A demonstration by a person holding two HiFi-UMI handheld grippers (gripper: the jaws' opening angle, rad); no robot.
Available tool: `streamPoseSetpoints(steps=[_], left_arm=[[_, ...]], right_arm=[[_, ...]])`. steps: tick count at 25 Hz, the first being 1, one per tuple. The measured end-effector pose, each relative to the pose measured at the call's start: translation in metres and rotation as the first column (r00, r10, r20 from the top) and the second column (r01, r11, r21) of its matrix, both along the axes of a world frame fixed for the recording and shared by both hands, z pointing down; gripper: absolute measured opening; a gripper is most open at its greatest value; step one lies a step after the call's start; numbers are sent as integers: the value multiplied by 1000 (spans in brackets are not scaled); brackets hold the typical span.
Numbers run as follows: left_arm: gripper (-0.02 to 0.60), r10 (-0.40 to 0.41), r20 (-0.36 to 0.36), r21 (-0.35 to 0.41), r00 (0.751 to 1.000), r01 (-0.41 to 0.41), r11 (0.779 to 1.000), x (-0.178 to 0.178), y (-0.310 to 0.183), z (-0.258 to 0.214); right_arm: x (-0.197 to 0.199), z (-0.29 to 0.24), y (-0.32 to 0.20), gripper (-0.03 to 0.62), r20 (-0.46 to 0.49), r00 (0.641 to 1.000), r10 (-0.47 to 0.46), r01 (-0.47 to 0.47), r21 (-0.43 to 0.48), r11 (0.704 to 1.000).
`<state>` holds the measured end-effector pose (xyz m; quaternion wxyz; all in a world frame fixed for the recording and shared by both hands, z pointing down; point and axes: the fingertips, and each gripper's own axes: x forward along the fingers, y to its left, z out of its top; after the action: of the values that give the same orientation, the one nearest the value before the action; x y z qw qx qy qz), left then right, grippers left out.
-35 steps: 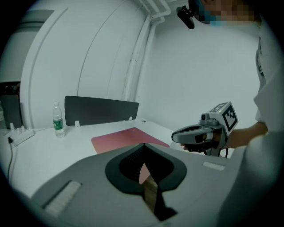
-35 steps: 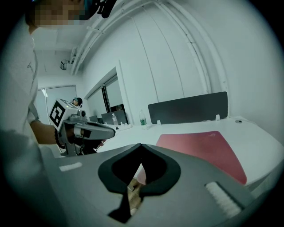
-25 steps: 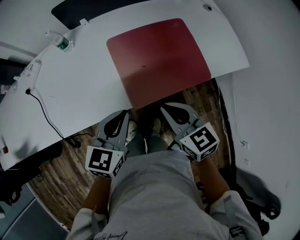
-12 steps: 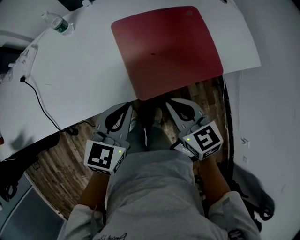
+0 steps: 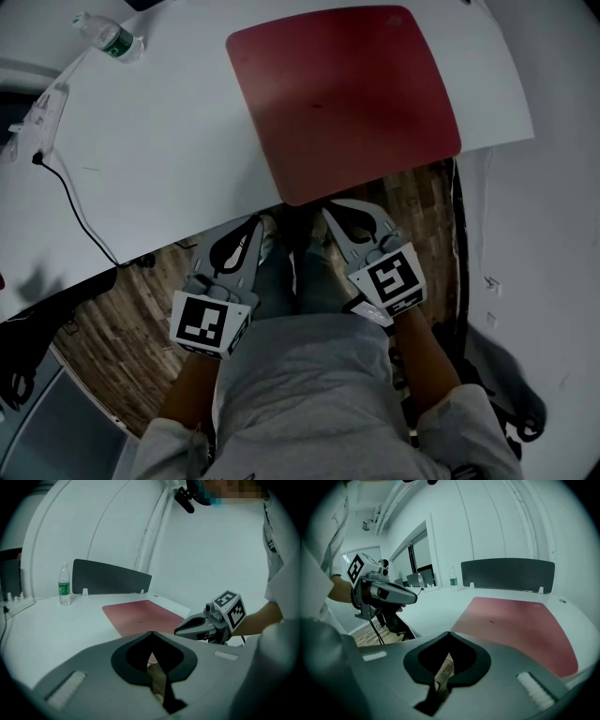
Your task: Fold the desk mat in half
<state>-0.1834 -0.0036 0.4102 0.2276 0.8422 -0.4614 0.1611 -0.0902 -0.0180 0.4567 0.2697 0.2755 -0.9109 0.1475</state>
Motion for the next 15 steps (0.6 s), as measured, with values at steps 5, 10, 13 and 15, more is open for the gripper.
streamPoseSetpoints(steps=[5,10,13,15], left_arm=[[19,-8,0,-23,1000,8,1000,-6,0,11],[20,-14,-4,-44,1000,14,999,-12,0,26],[20,-18,-3,-51,1000,18,999,-14,1,32],[20,-24,-3,-66,1000,24,998,-15,3,38]], right_arm=[[-15,26,3,9,-62,997,-50,50,-5,999],[-21,50,5,47,-151,985,-83,85,12,996],[-24,62,7,62,-187,977,-100,104,12,994],[-24,70,8,78,-203,973,-105,106,-4,994]])
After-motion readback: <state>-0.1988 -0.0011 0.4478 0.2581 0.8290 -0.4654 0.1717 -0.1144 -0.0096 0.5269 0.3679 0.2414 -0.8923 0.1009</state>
